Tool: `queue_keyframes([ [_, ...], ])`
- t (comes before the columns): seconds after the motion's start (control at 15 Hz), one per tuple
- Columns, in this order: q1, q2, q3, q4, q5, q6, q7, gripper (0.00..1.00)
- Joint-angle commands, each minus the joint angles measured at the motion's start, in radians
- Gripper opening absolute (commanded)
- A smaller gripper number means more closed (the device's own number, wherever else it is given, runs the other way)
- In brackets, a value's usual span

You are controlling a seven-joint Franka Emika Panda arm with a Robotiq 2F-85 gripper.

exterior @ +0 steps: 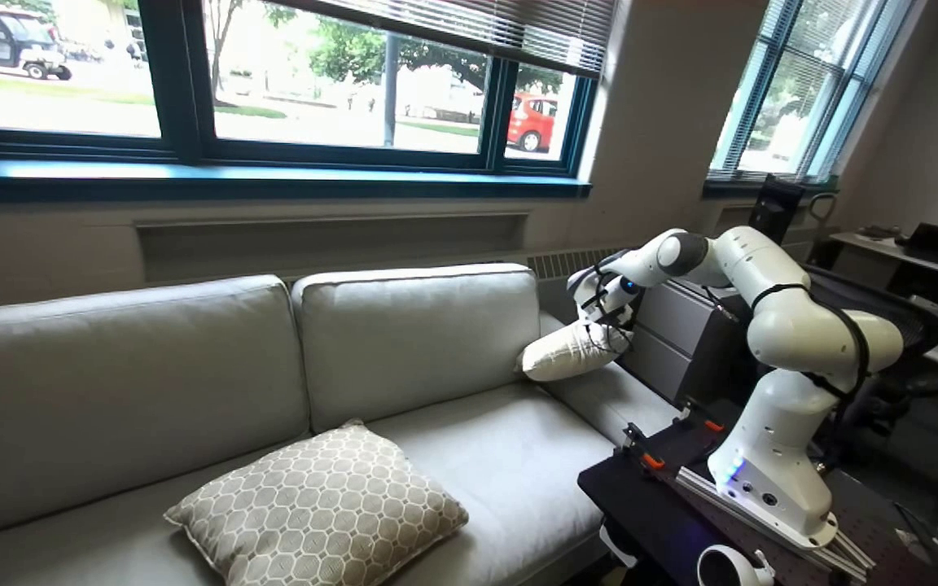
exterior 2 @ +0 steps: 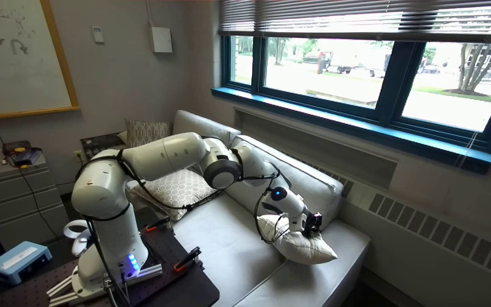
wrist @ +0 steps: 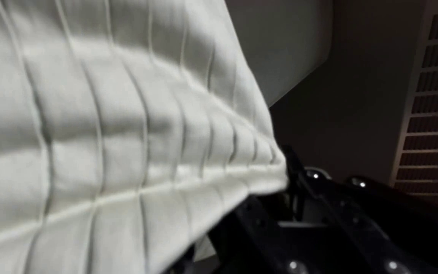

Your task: Place the small pillow against the right armrest, move the pillow in the middle of the couch to the right side of the couch

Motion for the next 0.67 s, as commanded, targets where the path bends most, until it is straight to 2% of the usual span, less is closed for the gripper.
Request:
queue_keyframes([
  [0.0,0.24,0.03,-0.277,0.018,0.197,0.033,0.127,0.04],
  [0.13,0.307,0.028,-0.305,-0.061,0.262,0.018,0.127,0.04],
  [0.27,0.348,0.029,-0.278,-0.129,0.295,0.002,0.134,0.04],
  [0.33,0.317,0.026,-0.191,-0.143,0.321,0.003,0.056,0.04],
  [0.4,0.313,0.018,-0.149,-0.198,0.267,0.004,0.097,0.04],
  [0.6,0.301,0.027,-0.041,-0.281,0.26,-0.013,0.09,0.04],
])
